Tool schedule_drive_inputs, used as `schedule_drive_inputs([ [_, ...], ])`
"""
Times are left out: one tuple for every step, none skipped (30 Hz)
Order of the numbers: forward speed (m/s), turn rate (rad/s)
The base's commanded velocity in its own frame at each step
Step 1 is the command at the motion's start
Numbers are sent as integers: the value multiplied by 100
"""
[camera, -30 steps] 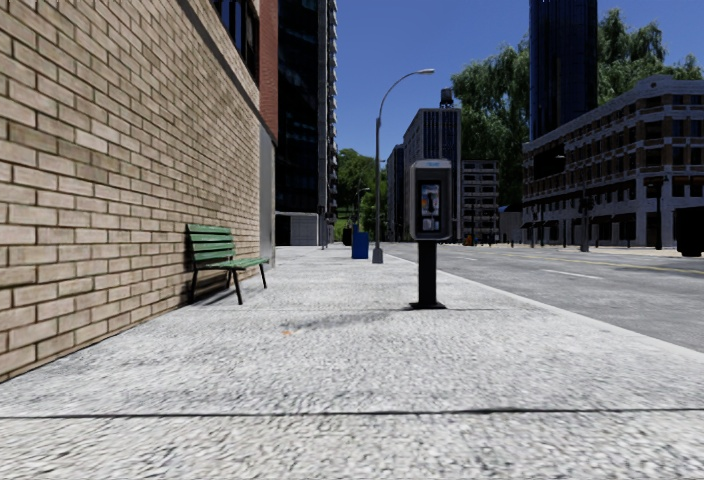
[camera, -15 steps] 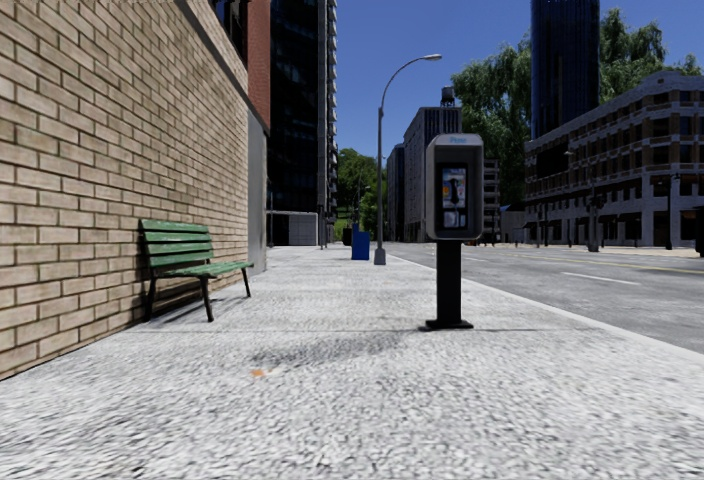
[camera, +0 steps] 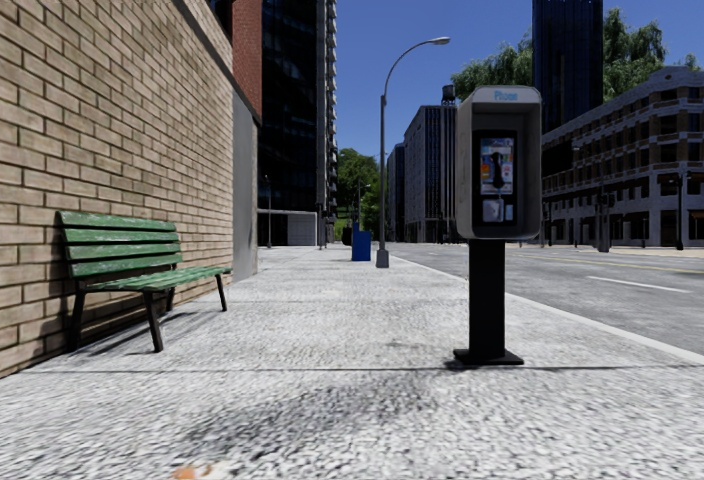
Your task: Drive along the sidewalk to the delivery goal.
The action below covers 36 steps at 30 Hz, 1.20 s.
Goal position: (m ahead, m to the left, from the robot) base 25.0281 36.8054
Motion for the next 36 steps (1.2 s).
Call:
schedule_drive_inputs([
  [200,0],
  [200,0],
  [200,0],
  [200,0],
  [200,0],
  [200,0],
  [200,0],
  [200,0],
  [200,0],
  [200,0],
  [200,0],
  [200,0],
  [200,0],
  [200,0],
  [200,0],
  [200,0],
  [200,0],
  [200,0],
  [200,0],
  [200,0],
  [200,0],
  [200,0],
  [200,0],
  [200,0],
  [200,0],
  [200,0],
  [200,0],
  [200,0],
  [200,0],
  [200,0],
  [200,0],
  [200,0],
  [200,0],
  [200,0],
  [200,0],
  [200,0],
])
